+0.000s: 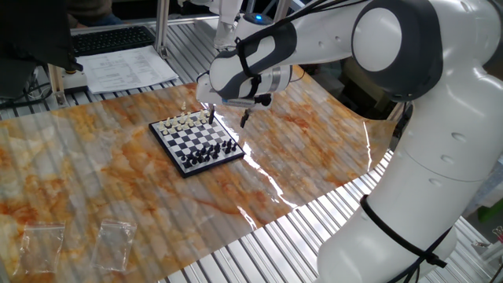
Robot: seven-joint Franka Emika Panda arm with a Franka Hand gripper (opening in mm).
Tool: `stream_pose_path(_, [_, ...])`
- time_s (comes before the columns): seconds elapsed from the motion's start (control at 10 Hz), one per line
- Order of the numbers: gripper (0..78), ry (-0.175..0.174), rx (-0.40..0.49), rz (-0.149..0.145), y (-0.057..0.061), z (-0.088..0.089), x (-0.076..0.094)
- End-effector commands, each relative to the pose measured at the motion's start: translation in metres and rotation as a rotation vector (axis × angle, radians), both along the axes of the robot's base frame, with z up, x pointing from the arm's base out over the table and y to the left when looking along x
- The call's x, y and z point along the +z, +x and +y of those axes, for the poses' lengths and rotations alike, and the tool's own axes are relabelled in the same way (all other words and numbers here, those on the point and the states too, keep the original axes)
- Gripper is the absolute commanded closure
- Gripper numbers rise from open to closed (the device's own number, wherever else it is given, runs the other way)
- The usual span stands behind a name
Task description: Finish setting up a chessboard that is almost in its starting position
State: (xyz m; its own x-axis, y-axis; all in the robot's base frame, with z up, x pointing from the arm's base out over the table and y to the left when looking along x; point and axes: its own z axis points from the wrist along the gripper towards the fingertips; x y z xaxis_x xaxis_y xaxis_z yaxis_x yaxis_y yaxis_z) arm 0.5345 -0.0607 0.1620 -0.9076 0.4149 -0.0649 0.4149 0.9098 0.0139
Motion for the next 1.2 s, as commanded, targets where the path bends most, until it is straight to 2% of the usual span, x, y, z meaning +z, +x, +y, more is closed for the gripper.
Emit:
stream_pose_path(0.1, [0.1,0.003,0.035,0.0,0.0008,-0.0005,0.0012])
stream_pose_path(0.3, [0.1,0.004,0.075,0.005,0.0008,-0.0005,0.0012])
stream_pose_path(0.5, [0.1,0.001,0.077,-0.003,0.0008,-0.0005,0.0012])
stream_pose_path(0.6, [0.1,0.005,0.079,0.002,0.0008,-0.0005,0.0012])
stream_pose_path(1.1, [0.1,0.051,0.063,0.017,0.0008,-0.0005,0.0012])
stream_pose_path(1.2, [0.1,0.052,0.066,0.021,0.0008,-0.0005,0.0012])
